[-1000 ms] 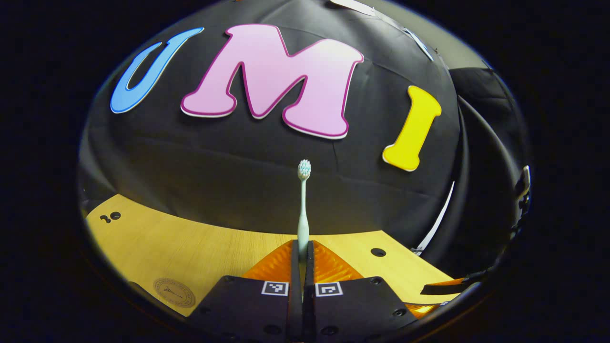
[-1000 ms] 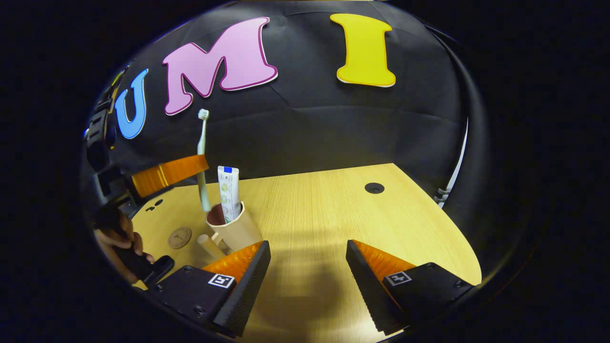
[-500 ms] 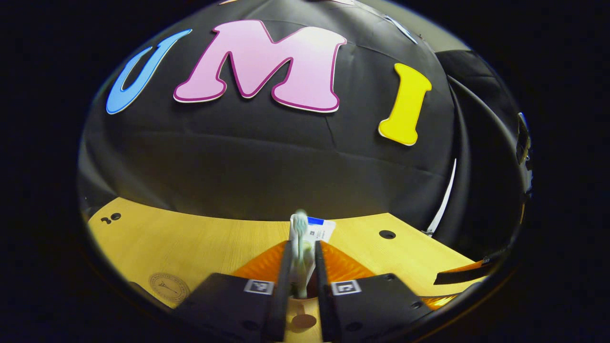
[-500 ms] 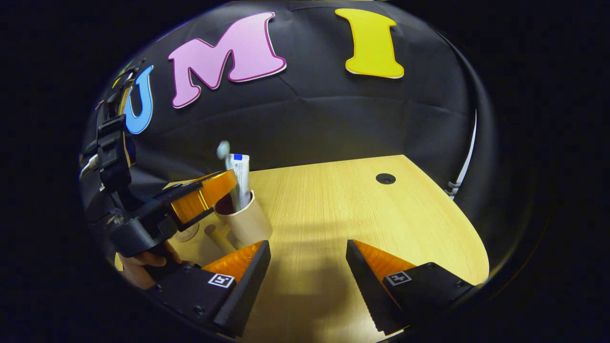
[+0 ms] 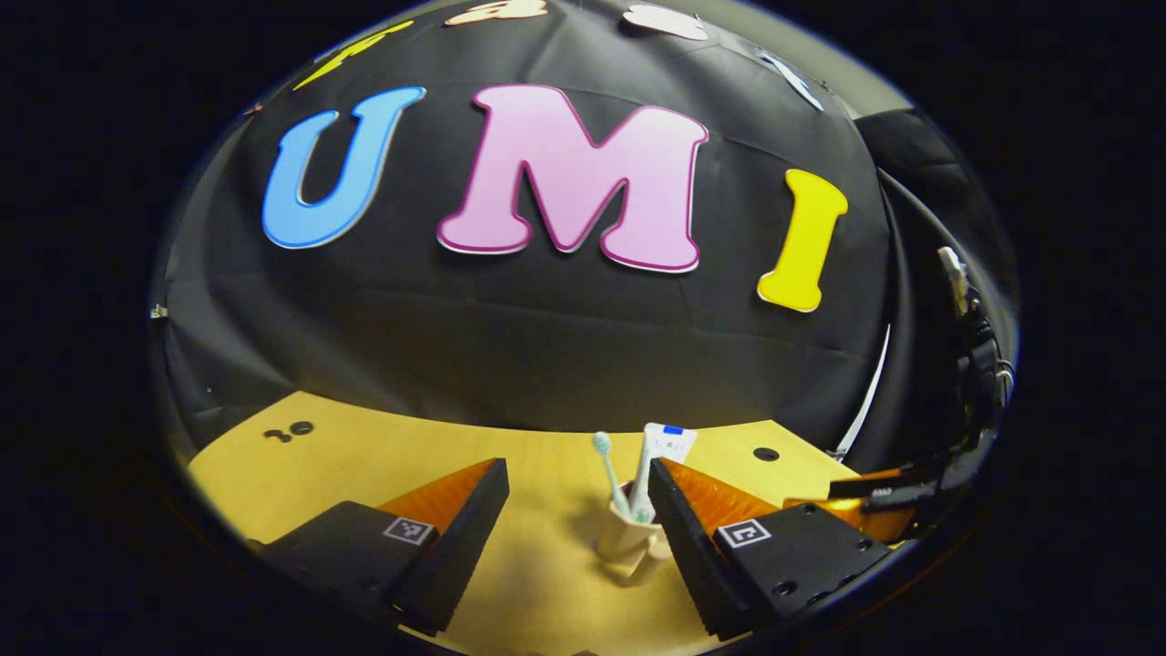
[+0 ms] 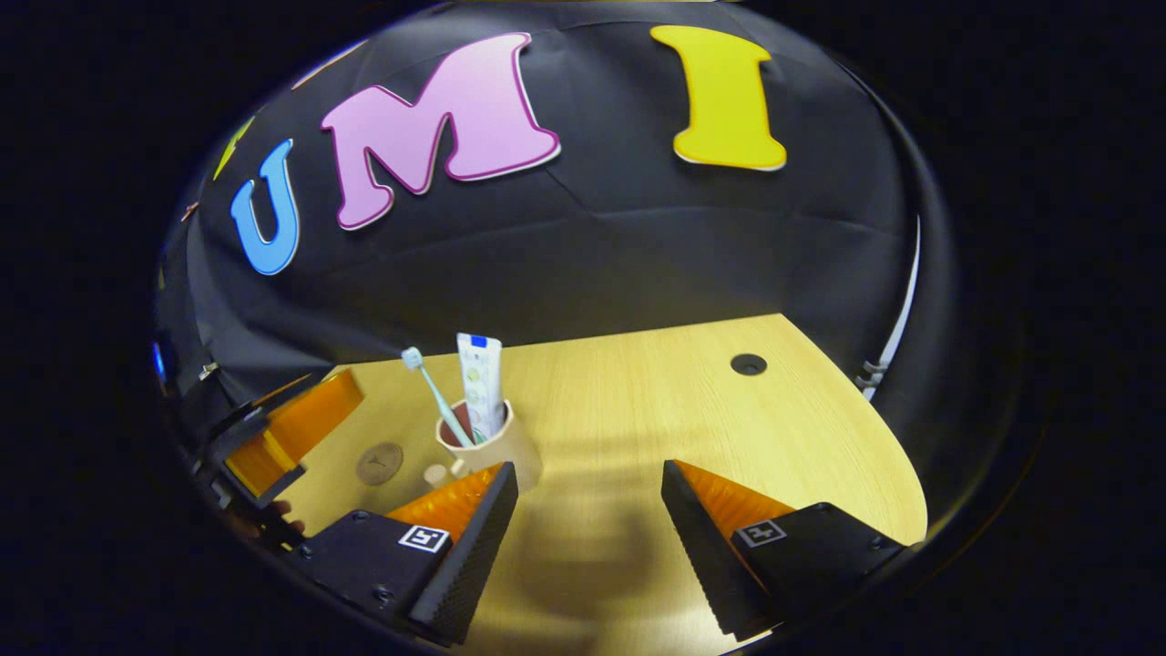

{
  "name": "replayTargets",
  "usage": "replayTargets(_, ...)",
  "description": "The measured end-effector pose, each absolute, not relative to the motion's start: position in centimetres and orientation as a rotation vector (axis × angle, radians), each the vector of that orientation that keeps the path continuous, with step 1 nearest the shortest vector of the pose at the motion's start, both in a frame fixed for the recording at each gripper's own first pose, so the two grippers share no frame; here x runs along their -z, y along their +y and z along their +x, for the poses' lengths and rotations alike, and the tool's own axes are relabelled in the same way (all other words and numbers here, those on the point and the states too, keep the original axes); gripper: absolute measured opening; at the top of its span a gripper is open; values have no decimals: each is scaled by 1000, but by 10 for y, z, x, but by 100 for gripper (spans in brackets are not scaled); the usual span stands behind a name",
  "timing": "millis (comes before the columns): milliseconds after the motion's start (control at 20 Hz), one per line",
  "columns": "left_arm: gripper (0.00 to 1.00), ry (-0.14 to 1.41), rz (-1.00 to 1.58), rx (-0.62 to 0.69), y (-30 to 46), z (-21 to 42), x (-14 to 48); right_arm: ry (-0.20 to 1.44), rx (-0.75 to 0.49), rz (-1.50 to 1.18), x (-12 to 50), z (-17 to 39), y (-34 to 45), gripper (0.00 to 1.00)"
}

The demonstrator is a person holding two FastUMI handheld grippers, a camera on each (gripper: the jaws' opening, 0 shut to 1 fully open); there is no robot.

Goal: Put the toothbrush and toothpaste on the desktop into the cup, then pick up the cup and place it on the coaster on the desktop.

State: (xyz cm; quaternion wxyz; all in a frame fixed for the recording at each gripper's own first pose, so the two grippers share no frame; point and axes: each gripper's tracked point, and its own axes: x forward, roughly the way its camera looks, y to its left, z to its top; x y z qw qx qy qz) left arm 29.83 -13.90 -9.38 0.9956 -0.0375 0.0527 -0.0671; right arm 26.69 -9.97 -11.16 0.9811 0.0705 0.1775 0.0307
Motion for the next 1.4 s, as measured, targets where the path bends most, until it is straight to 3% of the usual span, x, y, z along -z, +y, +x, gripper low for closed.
replayTargets(250,98,169,-18,69,-92,228,107,472,-95,164,99,280,-59,98)
replayTargets(450,97,216,-43,91,-88,186,122,552,-134,111,93,290,-28,98)
replayTargets(800,97,256,-102,88,-84,150,125,814,-183,164,136,298,20,97)
replayTargets(1400,97,275,-115,-67,-2,99,125,1102,-23,204,205,328,21,96)
